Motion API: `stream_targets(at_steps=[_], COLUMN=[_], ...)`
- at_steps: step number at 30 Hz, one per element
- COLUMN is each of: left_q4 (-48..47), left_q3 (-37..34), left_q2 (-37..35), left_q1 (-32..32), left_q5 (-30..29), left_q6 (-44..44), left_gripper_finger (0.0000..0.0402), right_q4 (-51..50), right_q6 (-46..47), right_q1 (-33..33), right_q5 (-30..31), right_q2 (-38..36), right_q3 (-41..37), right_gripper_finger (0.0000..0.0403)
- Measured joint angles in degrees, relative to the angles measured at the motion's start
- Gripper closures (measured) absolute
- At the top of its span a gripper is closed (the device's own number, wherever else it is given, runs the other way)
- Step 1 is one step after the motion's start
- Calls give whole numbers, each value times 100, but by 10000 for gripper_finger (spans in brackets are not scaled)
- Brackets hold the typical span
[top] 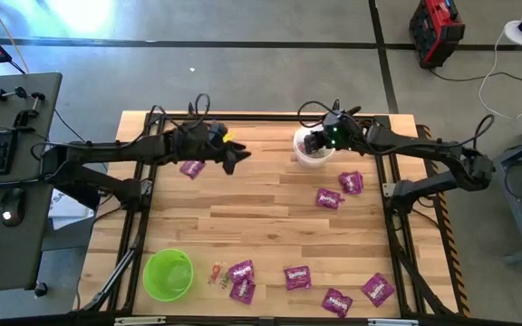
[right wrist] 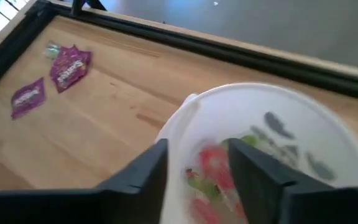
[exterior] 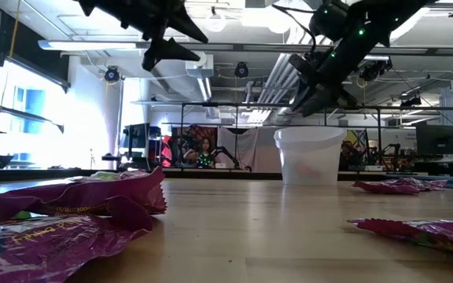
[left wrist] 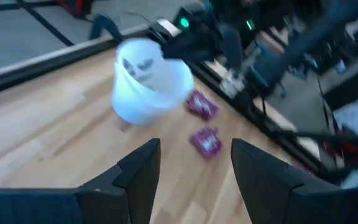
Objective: Sort candy by brand, put in halloween buckets
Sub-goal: Put the red gummy into the white bucket, then put the green gummy into the white bucket
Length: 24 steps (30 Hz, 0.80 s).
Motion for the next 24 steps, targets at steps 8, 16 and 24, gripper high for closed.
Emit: stream_targets(at_steps=[8,16,24], left_q4=[-2531,-5993,-5996], left_q3=[1314,2108,1950], left_q2=[178,1397,2457], left_q1=[1093,3054,3747], left_q5=[-162,-462,-28], left_q6=[-184,907,1676], left_gripper_finger=[221,251,265], right_q4=[268,834,1137], right_q6=[-345,306,859], right_q1=[-245,-245,-243], right_q5=[-898,-1303,-1262], right_q2=[0,0,-2], right_q3=[0,2,2], right_gripper_finger=[150,149,149])
